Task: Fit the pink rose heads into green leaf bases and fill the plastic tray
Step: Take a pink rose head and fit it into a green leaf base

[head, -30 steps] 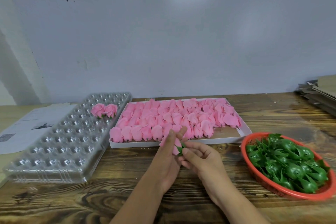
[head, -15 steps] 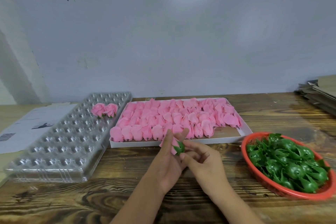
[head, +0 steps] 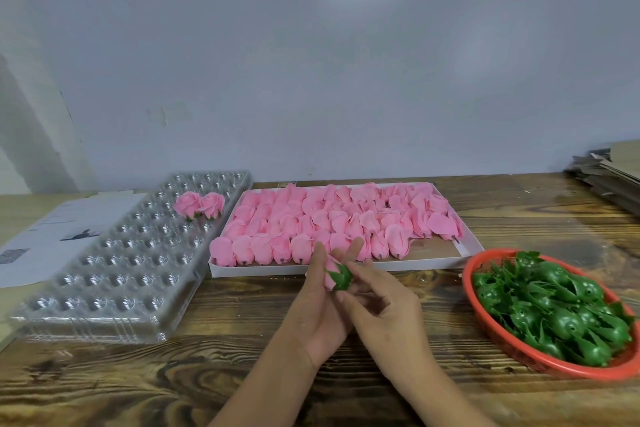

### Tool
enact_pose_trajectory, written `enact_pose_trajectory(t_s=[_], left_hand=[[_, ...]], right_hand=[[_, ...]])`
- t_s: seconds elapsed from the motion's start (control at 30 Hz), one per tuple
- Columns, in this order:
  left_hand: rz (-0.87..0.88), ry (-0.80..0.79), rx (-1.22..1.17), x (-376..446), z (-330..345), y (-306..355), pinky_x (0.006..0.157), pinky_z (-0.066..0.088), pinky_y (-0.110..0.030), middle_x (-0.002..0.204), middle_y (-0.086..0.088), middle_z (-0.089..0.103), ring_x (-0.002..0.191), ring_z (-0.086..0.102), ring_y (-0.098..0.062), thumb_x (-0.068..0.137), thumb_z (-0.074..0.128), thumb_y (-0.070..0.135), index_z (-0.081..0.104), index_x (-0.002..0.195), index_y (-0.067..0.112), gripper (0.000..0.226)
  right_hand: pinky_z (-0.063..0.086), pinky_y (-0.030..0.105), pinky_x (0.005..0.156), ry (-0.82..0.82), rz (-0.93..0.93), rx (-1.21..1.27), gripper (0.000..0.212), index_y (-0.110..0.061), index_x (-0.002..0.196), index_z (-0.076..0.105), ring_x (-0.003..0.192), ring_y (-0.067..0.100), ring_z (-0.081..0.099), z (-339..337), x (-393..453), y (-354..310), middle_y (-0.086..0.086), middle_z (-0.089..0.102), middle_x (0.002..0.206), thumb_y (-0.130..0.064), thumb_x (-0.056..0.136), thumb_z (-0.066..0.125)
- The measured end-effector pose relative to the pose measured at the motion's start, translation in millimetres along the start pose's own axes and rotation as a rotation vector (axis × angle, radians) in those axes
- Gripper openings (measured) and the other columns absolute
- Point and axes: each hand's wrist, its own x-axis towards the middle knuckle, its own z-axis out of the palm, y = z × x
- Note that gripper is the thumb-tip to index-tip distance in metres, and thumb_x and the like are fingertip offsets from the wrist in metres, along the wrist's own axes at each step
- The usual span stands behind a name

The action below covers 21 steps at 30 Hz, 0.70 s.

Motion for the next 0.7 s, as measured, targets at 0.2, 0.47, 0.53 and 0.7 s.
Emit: enact_pose_trajectory(t_s=[0.2,0.47,0.53,0.7], left_hand=[[-0.010,0.006,0.017,-1.0,2.3,-0.5,0.091,0.059,-0.040,0.132,-0.017,0.067,0.119,0.068,-0.027,0.077,0.064,0.066,0.074,0.125,0.020,0.067],[-0.014,0.005,0.020,-0.1,1.3,-1.7,0.090,0.060,-0.041,0.128,-0.019,0.069,0.117,0.069,-0.030,0.081,0.060,0.065,0.074,0.125,0.020,0.065],[-0.013,0.007,0.017,0.6,0.9,-1.6,0.086,0.061,-0.040,0.127,-0.018,0.070,0.115,0.070,-0.029,0.081,0.061,0.065,0.075,0.124,0.019,0.064],[-0.029,0.001,-0.004,0.6,2.9,-2.7,0.083,0.062,-0.039,0.130,-0.018,0.068,0.115,0.070,-0.028,0.084,0.059,0.063,0.074,0.124,0.016,0.064]], right_hand=[[0.053,0.012,0.075,0.048,-0.040,-0.021,0.063,-0.052,0.105,0.063,0.088,-0.001,0.068,0.4,0.4,-2.4,-0.022,0.069,0.099,-0.001,0.074,0.083],[0.049,0.007,0.071,0.031,-0.084,-0.017,0.068,-0.059,0.103,0.064,0.086,0.000,0.068,-1.6,0.1,-1.5,-0.028,0.068,0.101,0.001,0.076,0.081],[0.049,0.006,0.071,0.020,-0.061,0.000,0.062,-0.048,0.108,0.065,0.085,-0.001,0.068,-1.1,0.4,0.8,-0.020,0.071,0.096,0.002,0.076,0.081],[0.046,0.003,0.078,0.004,-0.023,-0.012,0.052,-0.037,0.113,0.069,0.094,-0.006,0.065,-2.2,1.8,1.2,-0.028,0.069,0.098,-0.002,0.077,0.081]])
